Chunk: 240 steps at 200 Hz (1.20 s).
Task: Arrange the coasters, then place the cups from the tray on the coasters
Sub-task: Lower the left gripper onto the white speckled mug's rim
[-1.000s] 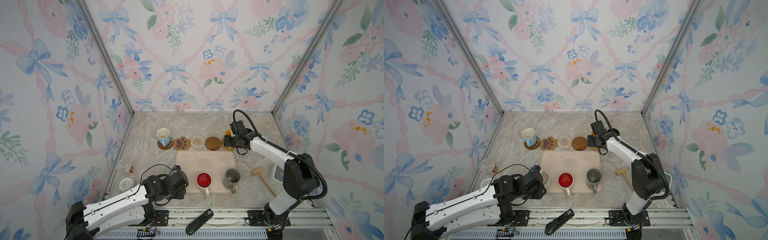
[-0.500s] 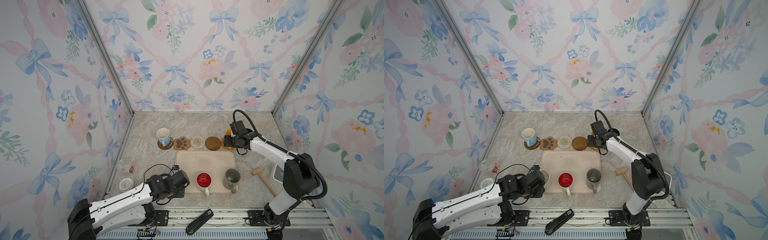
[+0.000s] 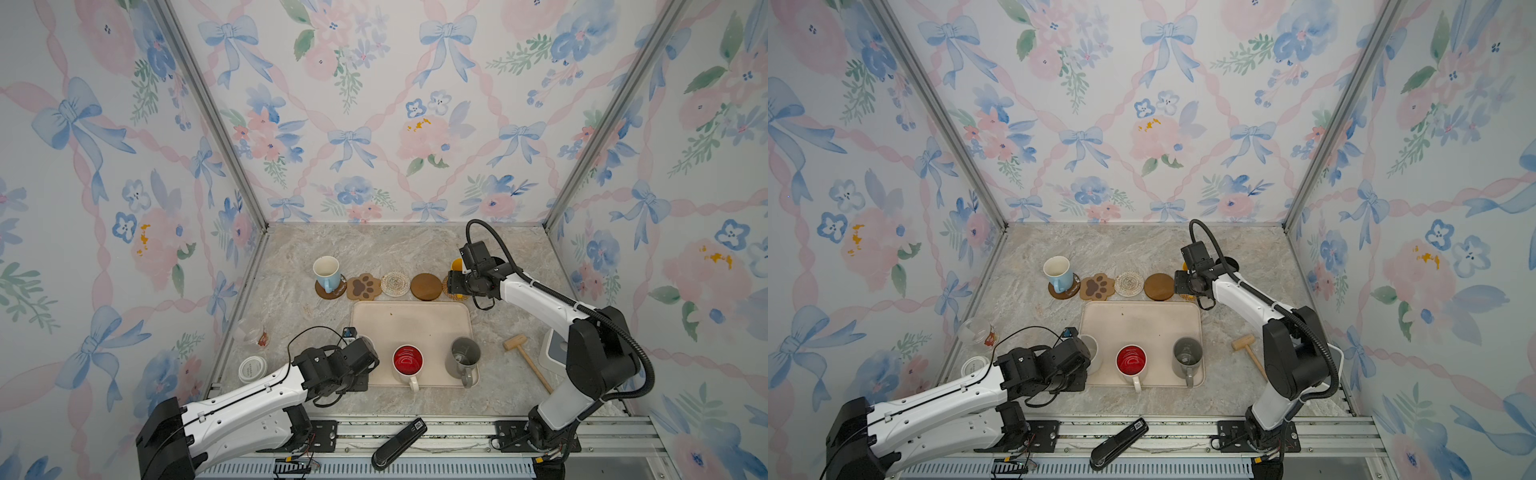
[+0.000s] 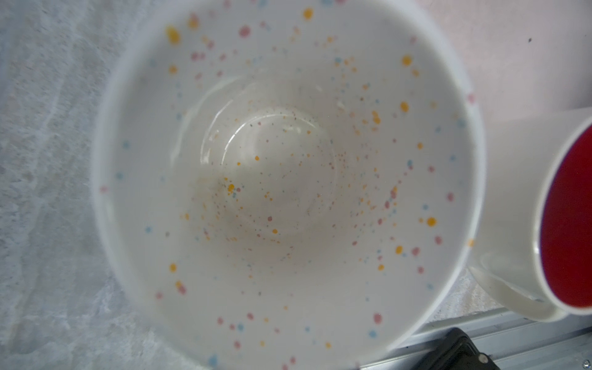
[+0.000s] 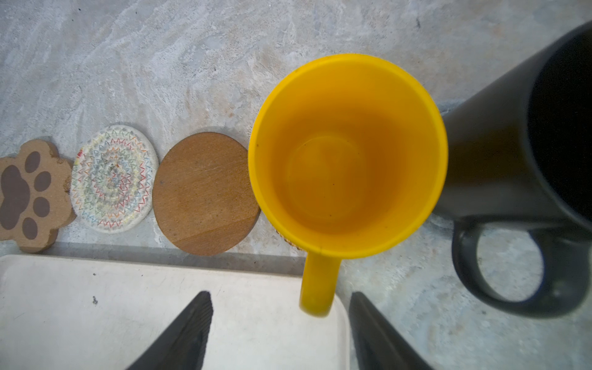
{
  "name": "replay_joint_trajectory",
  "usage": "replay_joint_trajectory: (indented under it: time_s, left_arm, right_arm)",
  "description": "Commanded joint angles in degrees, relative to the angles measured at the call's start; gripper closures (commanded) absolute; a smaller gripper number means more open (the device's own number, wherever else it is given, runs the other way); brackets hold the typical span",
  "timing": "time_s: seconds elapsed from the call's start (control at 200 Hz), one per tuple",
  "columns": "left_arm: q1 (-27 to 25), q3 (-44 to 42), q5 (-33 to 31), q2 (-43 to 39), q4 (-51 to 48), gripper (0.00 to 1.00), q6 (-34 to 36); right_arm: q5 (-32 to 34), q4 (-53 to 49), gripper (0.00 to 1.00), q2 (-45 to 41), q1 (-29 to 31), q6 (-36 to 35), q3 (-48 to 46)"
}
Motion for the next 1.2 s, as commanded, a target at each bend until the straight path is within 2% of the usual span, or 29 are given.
replay_joint_trajectory:
  time_s: [0.0, 0.085, 0.155, 0.3, 0.475, 0.55, 0.62, 1.195]
  left_arm:
    - [0.76, -0.7, -1.53, 0.22, 0.04, 0.84, 0.89]
    - [1.07, -0.84, -1.16, 0.58, 0.09, 0.84, 1.09]
    - [1.41, -1.01, -0.93, 1.01, 0.03, 0.79, 1.27]
    - [1.88, -0.66, -1.3, 1.85, 0.04, 0.79, 1.75]
    - [2.07, -0.14, -1.63, 3.19, -0.02, 0.84, 2.32]
    - [2.07, 0.14, -1.82, 3.93, 0.05, 0.9, 2.42]
    - [2.12, 0.45, -2.23, 4.52, 0.04, 1.0, 2.59]
    - [2.93, 10.24, -11.34, 9.82, 1.54, 1.0, 8.76]
  right_arm:
    - [-0.73, 0.55, 0.29, -0.3, 0.53, -0.65, -0.87]
    - [-0.86, 0.56, 0.29, -0.4, 0.58, -0.63, -0.92]
    - [-0.82, 0.63, 0.29, -0.4, 0.53, -0.64, -0.93]
    - [-0.9, 0.57, 0.29, -0.31, 0.58, -0.73, -0.83]
    - [-0.82, 0.55, 0.29, -0.32, 0.59, -0.9, -0.78]
    - [-0.82, 0.47, 0.29, -0.3, 0.56, -0.85, -0.88]
    - [-0.84, 0.45, 0.29, -0.41, 0.53, -0.87, -0.94]
    - [-1.78, 1.02, 0.3, -0.83, 0.62, -0.91, -1.18]
